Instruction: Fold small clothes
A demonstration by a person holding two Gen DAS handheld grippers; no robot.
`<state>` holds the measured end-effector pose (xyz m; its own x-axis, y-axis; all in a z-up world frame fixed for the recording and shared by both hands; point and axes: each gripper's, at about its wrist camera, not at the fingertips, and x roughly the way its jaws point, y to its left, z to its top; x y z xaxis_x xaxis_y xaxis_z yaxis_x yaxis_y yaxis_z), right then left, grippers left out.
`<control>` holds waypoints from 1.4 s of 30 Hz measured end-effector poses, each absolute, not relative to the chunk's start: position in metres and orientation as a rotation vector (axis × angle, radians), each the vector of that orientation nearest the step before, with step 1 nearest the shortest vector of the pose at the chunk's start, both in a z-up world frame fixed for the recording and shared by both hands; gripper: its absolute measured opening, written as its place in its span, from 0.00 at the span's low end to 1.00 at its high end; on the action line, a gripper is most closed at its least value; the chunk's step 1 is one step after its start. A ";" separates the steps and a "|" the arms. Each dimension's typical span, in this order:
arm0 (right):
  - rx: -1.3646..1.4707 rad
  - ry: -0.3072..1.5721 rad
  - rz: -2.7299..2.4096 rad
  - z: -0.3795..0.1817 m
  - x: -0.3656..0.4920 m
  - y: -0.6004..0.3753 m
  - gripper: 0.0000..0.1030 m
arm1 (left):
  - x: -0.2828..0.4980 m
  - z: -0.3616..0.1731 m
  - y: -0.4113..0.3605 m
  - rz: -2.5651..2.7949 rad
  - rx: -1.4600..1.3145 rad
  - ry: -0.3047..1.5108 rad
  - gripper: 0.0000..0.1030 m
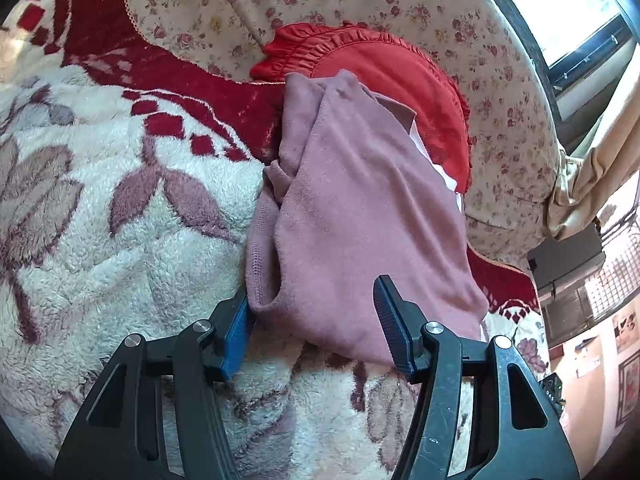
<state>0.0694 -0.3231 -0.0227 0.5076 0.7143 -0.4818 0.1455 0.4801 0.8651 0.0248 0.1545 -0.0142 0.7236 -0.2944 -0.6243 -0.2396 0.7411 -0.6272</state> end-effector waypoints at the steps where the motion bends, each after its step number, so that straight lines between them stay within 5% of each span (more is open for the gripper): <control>1: 1.059 1.008 0.423 -0.024 0.071 -0.324 0.36 | 0.025 -0.014 0.154 -0.031 -0.754 0.780 0.55; 6: 1.075 1.003 0.408 -0.024 0.081 -0.319 0.36 | 0.025 -0.015 0.155 -0.016 -0.763 0.781 0.45; 28: 1.104 1.028 0.330 -0.026 0.088 -0.314 0.36 | 0.022 -0.012 0.154 -0.022 -0.752 0.768 0.45; 35: 1.009 1.042 0.329 -0.026 0.089 -0.311 0.18 | 0.021 -0.008 0.148 -0.008 -0.688 0.761 0.33; 37: 0.968 1.035 0.326 -0.023 0.089 -0.308 0.16 | 0.022 -0.008 0.148 0.003 -0.676 0.765 0.25; 42: 0.886 1.038 0.316 -0.019 0.090 -0.303 0.14 | 0.022 -0.010 0.150 0.018 -0.684 0.769 0.25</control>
